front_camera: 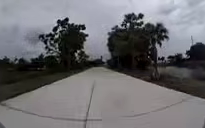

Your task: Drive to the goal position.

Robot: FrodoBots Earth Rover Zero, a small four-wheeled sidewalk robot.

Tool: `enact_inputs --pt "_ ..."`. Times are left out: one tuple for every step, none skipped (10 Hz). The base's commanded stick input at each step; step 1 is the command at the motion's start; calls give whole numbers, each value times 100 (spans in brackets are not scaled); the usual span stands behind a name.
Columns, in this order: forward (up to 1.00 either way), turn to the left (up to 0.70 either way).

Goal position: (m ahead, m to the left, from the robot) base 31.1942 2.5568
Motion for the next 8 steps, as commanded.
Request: enact_inputs --pt "85 0" --pt "85 0" --pt "85 0" --pt "85 0" --pt "85 0" --pt "85 0" --pt "85 21" --pt "85 33"
